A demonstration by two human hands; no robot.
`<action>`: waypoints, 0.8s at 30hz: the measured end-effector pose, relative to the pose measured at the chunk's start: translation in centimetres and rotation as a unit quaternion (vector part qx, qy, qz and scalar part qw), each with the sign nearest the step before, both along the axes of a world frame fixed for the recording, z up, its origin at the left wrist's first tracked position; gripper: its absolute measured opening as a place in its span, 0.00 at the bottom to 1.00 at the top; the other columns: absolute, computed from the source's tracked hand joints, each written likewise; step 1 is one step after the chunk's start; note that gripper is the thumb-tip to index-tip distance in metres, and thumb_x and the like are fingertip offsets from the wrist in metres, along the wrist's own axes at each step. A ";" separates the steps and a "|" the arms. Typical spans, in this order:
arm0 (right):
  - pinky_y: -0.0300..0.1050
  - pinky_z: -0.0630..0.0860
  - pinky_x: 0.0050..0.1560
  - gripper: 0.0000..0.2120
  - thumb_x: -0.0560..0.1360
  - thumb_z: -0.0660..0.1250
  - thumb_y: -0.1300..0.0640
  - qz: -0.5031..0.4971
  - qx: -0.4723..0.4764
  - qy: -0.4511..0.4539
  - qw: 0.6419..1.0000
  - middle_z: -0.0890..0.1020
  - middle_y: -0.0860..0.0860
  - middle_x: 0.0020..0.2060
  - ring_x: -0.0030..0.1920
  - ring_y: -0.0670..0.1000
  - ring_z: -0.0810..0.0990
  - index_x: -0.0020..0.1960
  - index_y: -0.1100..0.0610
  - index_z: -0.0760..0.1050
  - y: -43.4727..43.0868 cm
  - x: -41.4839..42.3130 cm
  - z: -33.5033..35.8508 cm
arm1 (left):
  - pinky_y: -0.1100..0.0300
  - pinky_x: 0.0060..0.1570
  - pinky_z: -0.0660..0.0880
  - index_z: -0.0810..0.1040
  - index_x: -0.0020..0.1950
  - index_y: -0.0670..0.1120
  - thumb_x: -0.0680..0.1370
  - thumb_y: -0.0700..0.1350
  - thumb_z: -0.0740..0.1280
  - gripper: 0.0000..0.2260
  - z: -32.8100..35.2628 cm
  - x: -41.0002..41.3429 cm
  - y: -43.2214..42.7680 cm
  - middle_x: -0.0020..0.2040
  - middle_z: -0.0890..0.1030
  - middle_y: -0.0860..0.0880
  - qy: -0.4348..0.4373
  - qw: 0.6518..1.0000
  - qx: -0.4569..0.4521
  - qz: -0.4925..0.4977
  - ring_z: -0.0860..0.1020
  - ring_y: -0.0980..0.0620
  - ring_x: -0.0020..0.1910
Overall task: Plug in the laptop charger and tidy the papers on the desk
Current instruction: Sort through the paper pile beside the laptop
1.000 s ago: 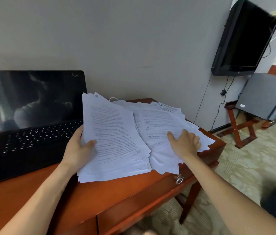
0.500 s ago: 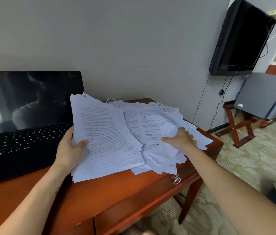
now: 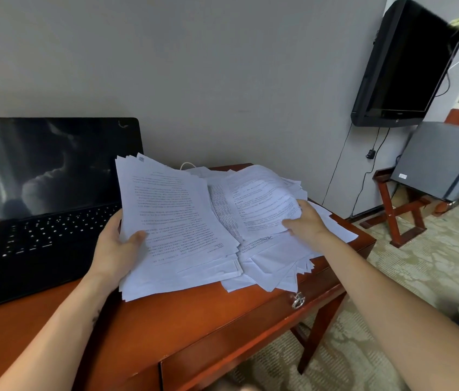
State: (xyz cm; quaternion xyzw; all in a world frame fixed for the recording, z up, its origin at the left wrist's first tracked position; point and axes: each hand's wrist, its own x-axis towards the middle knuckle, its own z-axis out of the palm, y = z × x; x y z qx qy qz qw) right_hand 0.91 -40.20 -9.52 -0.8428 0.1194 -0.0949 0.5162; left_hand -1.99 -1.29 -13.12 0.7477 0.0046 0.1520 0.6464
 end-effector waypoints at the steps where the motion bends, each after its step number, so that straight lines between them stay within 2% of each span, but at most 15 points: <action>1: 0.40 0.77 0.43 0.20 0.76 0.68 0.69 0.026 -0.001 0.031 0.999 0.80 0.55 0.58 0.49 0.50 0.79 0.65 0.56 0.71 0.3 -0.1 0.1 | 0.49 0.56 0.80 0.74 0.71 0.59 0.82 0.40 0.70 0.21 0.0 0.0 0.1 0.62 0.82 0.54 0.001 1.000 -0.002 0.000 0.81 0.50 0.61; 3: 0.39 0.75 0.43 0.19 0.75 0.68 0.70 0.065 -0.032 0.060 0.996 0.80 0.56 0.59 0.50 0.50 0.78 0.63 0.57 0.73 0.7 0.0 0.0 | 0.48 0.57 0.80 0.73 0.72 0.59 0.82 0.41 0.70 0.21 0.0 0.0 0.2 0.62 0.82 0.54 0.004 1.000 -0.003 0.002 0.81 0.50 0.60; 5: 0.38 0.74 0.46 0.24 0.74 0.66 0.71 0.084 -0.044 0.053 0.994 0.79 0.53 0.60 0.55 0.50 0.76 0.68 0.55 0.72 1.3 0.1 -0.1 | 0.48 0.57 0.80 0.73 0.74 0.57 0.82 0.41 0.70 0.22 0.0 0.0 0.3 0.63 0.82 0.54 0.007 1.000 -0.007 0.002 0.81 0.50 0.61; 8: 0.36 0.73 0.44 0.32 0.74 0.63 0.72 0.073 -0.023 0.045 0.996 0.77 0.50 0.60 0.56 0.49 0.75 0.75 0.53 0.68 2.1 0.3 -0.1 | 0.54 0.52 0.80 0.72 0.74 0.57 0.82 0.40 0.69 0.22 0.0 0.0 0.3 0.63 0.82 0.54 0.010 1.000 -0.017 0.003 0.81 0.50 0.60; 10: 0.36 0.72 0.42 0.33 0.75 0.62 0.73 0.076 -0.023 0.051 0.996 0.76 0.49 0.60 0.58 0.50 0.74 0.76 0.52 0.66 2.4 0.2 0.2 | 0.52 0.54 0.80 0.72 0.74 0.57 0.82 0.40 0.70 0.22 0.0 0.0 0.5 0.63 0.82 0.53 0.015 1.000 -0.024 0.004 0.82 0.50 0.61; 12: 0.38 0.72 0.47 0.33 0.76 0.62 0.72 0.068 -0.032 0.062 0.995 0.73 0.50 0.62 0.63 0.52 0.73 0.78 0.52 0.62 2.1 0.1 0.5 | 0.48 0.58 0.80 0.72 0.74 0.57 0.82 0.40 0.70 0.23 0.3 0.0 0.7 0.63 0.82 0.53 0.016 0.999 -0.035 0.014 0.81 0.49 0.61; 14: 0.40 0.70 0.56 0.35 0.77 0.62 0.70 0.045 -0.029 0.070 0.996 0.71 0.51 0.68 0.67 0.53 0.70 0.80 0.52 0.58 1.5 0.3 0.5 | 0.51 0.57 0.79 0.72 0.75 0.56 0.83 0.40 0.69 0.23 0.5 0.0 1.0 0.64 0.82 0.53 0.010 0.998 -0.050 0.028 0.81 0.50 0.61; 18: 0.41 0.72 0.53 0.34 0.75 0.63 0.68 0.019 -0.018 0.058 0.998 0.74 0.52 0.68 0.61 0.52 0.74 0.78 0.49 0.65 1.0 0.5 -0.1 | 0.57 0.52 0.78 0.71 0.77 0.56 0.83 0.39 0.69 0.24 0.9 -0.2 1.1 0.64 0.81 0.54 -0.007 0.996 -0.077 0.039 0.81 0.52 0.61; 21: 0.41 0.73 0.54 0.31 0.75 0.64 0.61 0.016 -0.038 0.084 0.996 0.67 0.53 0.72 0.65 0.55 0.72 0.76 0.45 0.68 1.8 0.6 -0.1 | 0.57 0.52 0.79 0.71 0.76 0.56 0.83 0.39 0.68 0.24 1.0 -0.4 0.9 0.64 0.82 0.53 -0.010 0.993 -0.110 0.041 0.82 0.51 0.61; 23: 0.49 0.71 0.63 0.26 0.72 0.62 0.50 0.009 -0.065 0.133 0.989 0.62 0.54 0.74 0.71 0.58 0.67 0.71 0.45 0.70 2.8 0.7 0.3 | 0.52 0.57 0.80 0.71 0.76 0.57 0.83 0.38 0.68 0.24 1.0 -0.4 0.9 0.64 0.82 0.54 -0.018 0.991 -0.123 0.043 0.82 0.52 0.62; 24: 0.53 0.69 0.66 0.26 0.69 0.59 0.44 -0.001 -0.090 0.152 0.984 0.63 0.55 0.73 0.71 0.59 0.65 0.67 0.47 0.71 3.3 0.7 0.6 | 0.50 0.59 0.80 0.71 0.76 0.58 0.83 0.38 0.68 0.24 1.1 -0.4 0.9 0.64 0.82 0.54 -0.023 0.991 -0.126 0.044 0.82 0.51 0.62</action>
